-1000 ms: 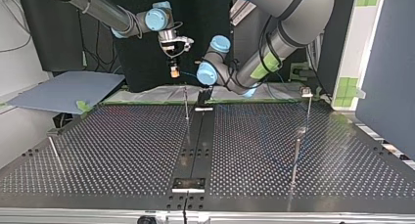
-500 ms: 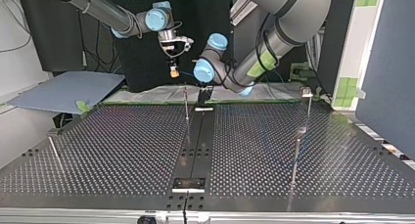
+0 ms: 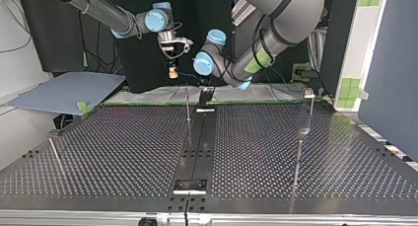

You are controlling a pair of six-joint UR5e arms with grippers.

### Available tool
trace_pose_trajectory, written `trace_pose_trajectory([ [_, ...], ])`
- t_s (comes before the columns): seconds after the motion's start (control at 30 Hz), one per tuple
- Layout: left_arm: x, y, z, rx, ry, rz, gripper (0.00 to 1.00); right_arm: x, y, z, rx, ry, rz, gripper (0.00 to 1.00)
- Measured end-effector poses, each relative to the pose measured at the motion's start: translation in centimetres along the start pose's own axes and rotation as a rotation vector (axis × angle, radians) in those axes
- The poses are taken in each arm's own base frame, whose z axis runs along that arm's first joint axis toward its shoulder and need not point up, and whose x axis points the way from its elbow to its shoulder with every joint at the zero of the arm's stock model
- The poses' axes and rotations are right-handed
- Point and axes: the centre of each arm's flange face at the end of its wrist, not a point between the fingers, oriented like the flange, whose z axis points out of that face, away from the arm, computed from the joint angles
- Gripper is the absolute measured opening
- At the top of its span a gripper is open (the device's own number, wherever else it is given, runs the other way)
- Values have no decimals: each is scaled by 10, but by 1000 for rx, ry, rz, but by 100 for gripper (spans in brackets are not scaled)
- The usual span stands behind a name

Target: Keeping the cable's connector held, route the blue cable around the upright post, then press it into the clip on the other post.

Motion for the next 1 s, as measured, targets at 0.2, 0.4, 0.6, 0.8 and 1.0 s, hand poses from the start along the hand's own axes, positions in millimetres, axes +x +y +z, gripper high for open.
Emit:
trace_pose_trajectory([
  [0.2, 12, -5, 9, -4, -36, -9, 0, -13, 7, 3, -11, -17, 4, 0],
  [0.4, 9, -4, 14, -12, -73, -38, 0, -23, 10, 10, -19, -31, -3, 0],
  [0.6, 6, 1, 17, -54, -105, -54, 0, -17, 12, 23, -23, -31, -13, 0],
  [0.8, 1, -1, 20, -70, -147, -76, 0, -12, 17, 31, -31, -22, -18, 0],
  [1.0, -4, -5, 23, -63, -198, -108, 0, -9, 23, 38, -39, -13, -17, 0],
])
